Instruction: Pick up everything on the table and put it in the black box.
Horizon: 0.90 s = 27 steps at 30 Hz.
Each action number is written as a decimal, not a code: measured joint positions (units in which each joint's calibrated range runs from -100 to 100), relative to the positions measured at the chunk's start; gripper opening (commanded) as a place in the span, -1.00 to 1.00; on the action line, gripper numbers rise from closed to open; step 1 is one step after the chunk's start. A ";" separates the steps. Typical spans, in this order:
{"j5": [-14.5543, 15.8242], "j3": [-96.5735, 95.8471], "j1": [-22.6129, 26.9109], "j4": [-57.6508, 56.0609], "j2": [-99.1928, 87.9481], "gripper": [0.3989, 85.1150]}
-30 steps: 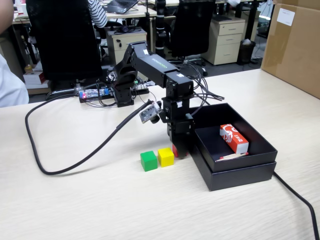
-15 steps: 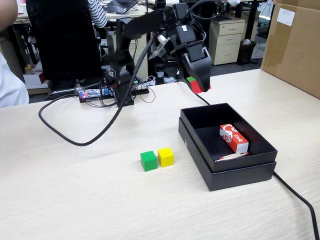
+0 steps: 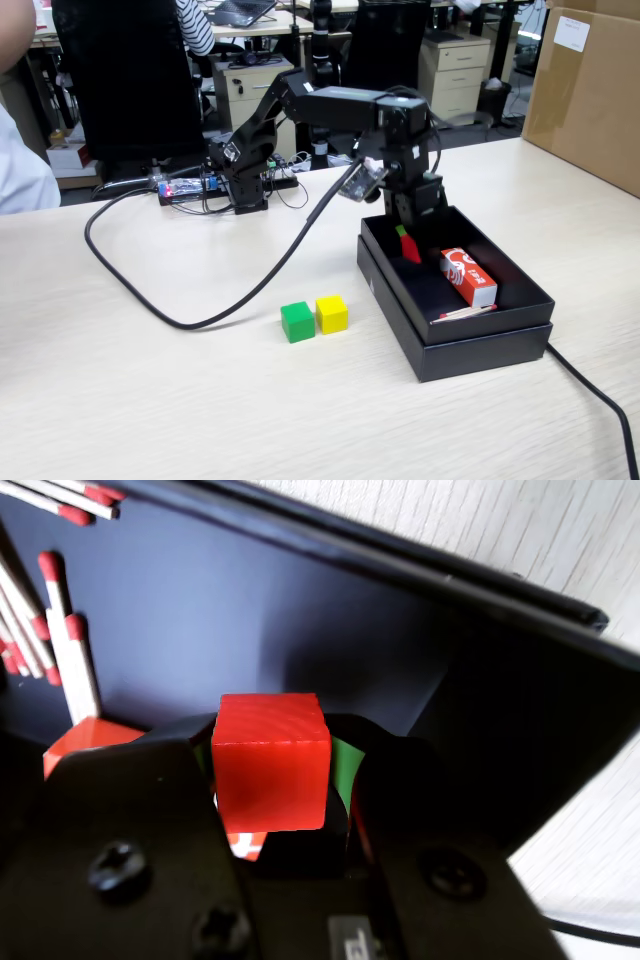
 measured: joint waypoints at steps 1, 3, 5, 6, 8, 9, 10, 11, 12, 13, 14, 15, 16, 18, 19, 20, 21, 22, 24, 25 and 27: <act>0.00 0.27 0.00 0.00 0.13 -0.99; 0.05 0.27 0.00 0.00 1.29 -0.94; 0.15 0.18 0.00 0.00 2.07 -0.70; 0.15 0.18 0.00 0.00 2.46 -0.66; 0.15 0.18 0.00 0.00 2.98 -0.66; 0.15 0.18 0.00 0.00 2.98 -0.66; 0.15 0.18 0.05 0.00 2.98 -0.66; 0.15 0.18 0.05 0.00 3.11 -0.47; 0.15 0.18 0.05 0.00 3.50 -0.34; 0.15 0.18 0.10 0.00 3.50 -0.21; 0.15 -0.46 0.20 0.00 3.50 -0.16; 0.15 -1.19 0.29 0.08 3.50 -0.10; 0.15 -3.10 0.39 0.15 3.50 -0.10; 0.15 -3.65 0.44 0.23 2.59 -0.10; 0.15 -4.29 0.44 0.39 1.42 -0.08; 0.20 -5.11 0.44 0.77 -0.26 -0.01; 0.20 -7.03 0.44 0.77 -4.53 0.00; 0.15 -8.12 0.44 0.93 -7.64 0.00; 0.15 -12.51 0.20 1.16 -15.92 0.00; 0.15 -14.42 -0.05 1.08 -20.84 0.00; 0.15 -17.62 -1.03 1.32 -30.55 0.00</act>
